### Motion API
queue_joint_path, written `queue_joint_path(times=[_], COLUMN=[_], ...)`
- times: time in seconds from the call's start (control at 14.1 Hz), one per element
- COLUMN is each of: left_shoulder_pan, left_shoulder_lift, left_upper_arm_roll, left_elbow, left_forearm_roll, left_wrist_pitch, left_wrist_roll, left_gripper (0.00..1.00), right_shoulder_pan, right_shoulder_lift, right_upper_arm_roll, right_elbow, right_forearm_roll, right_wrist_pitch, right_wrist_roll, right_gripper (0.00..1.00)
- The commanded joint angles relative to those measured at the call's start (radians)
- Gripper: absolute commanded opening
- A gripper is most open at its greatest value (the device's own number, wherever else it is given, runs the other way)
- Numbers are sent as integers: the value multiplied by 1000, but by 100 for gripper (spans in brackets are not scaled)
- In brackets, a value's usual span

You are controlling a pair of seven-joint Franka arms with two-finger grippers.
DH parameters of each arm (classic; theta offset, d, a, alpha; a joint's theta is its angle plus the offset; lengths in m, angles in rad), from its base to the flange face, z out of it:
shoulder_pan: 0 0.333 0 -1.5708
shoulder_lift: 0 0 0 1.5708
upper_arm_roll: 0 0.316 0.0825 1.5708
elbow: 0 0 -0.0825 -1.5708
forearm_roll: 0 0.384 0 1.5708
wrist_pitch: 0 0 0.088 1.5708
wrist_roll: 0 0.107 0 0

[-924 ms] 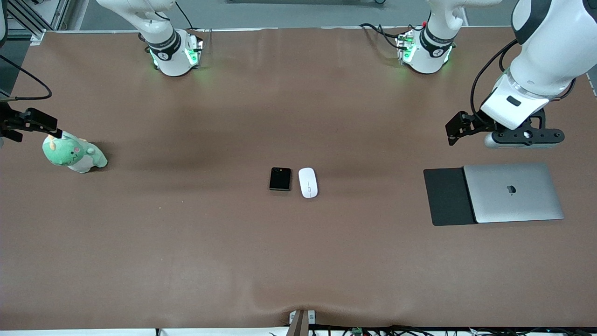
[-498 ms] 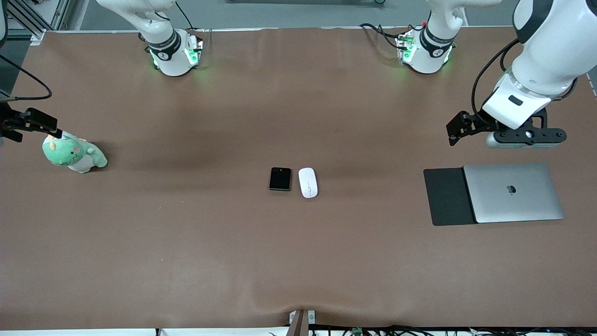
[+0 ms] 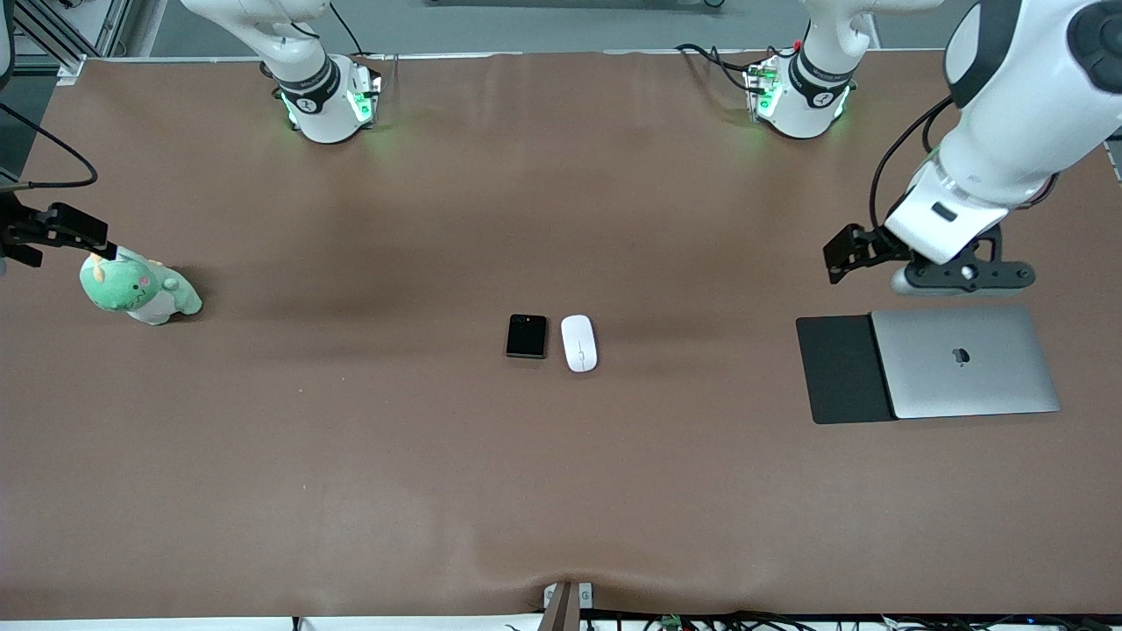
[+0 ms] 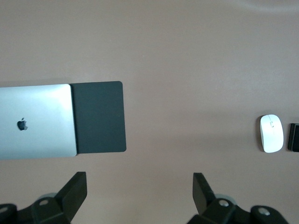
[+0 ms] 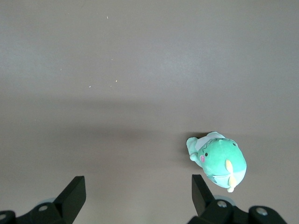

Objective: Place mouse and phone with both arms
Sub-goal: 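Move the left gripper from the laptop toward the white mouse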

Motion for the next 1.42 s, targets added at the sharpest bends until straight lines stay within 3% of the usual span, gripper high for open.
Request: queue_joint_path(times=[0.0,0.71,1.35], left_shoulder_pan=[-34,-221,-412], left_shoulder_lift=[74,324,638], left_upper_arm_roll=[-3,-3,9], left_elbow=[32,38,275], left_forearm_roll=[-7,78,110], left_wrist_pitch=[46,294,347], left_wrist_roll=[-51,-317,-558], left_gripper=[100,100,100], right_shoulder_pan=[-22,-22,-24], right_shoulder_lift=[1,3,3], right_upper_arm_roll=[12,12,12], right_elbow=[1,1,1], right_forearm_roll=[6,7,11], right_wrist_pitch=[3,3,3], right_wrist_roll=[-18,-18,-18], right_gripper=[100,100,100])
